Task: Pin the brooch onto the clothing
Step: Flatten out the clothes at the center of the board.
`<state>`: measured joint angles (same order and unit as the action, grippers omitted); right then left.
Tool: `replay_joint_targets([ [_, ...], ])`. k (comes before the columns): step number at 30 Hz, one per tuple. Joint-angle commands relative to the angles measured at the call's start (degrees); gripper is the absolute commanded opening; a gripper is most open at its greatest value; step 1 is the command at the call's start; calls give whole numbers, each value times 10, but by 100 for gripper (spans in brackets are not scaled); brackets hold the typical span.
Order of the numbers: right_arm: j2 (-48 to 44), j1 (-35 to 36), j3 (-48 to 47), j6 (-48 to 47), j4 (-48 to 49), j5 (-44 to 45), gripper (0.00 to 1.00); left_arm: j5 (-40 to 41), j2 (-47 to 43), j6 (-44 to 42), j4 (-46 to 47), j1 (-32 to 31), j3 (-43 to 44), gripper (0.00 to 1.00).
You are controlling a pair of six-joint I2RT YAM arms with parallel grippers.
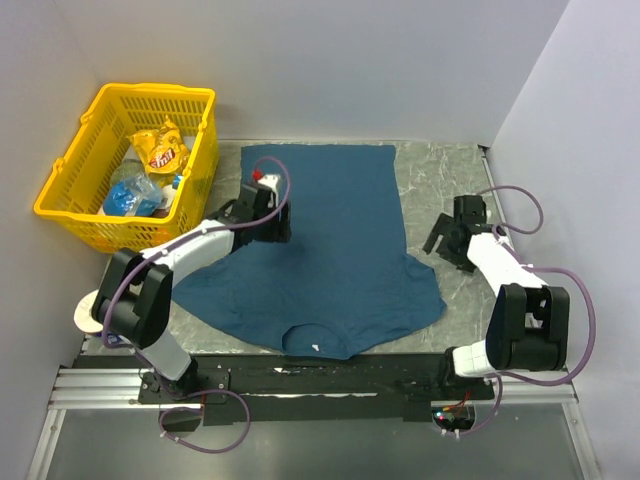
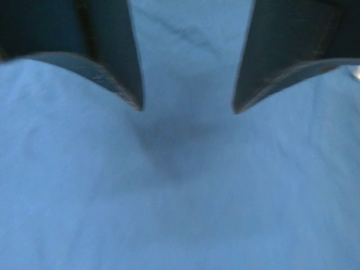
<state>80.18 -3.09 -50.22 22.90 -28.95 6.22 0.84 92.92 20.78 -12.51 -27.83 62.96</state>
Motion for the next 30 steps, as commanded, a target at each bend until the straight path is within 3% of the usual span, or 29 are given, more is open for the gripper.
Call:
replay_joint_targets([
  [1,-3,-34,-1,6,-4,9,90,-4,-20,15,10,-18,-49,63],
  [4,25,-40,-15,0,-19,18,88,-17,-17,26,13,-32,-73,57],
  [6,42,-40,-28,-8,-24,0,80,-10,-16,30,7,-48,-84,57],
  [14,98,-36,-16,-10,-26,-59,67,5,-42,52,3,-70,-124,57],
  [30,12,3,42,11,-36,-113,64,22,25,45,15,-85,-136,56],
])
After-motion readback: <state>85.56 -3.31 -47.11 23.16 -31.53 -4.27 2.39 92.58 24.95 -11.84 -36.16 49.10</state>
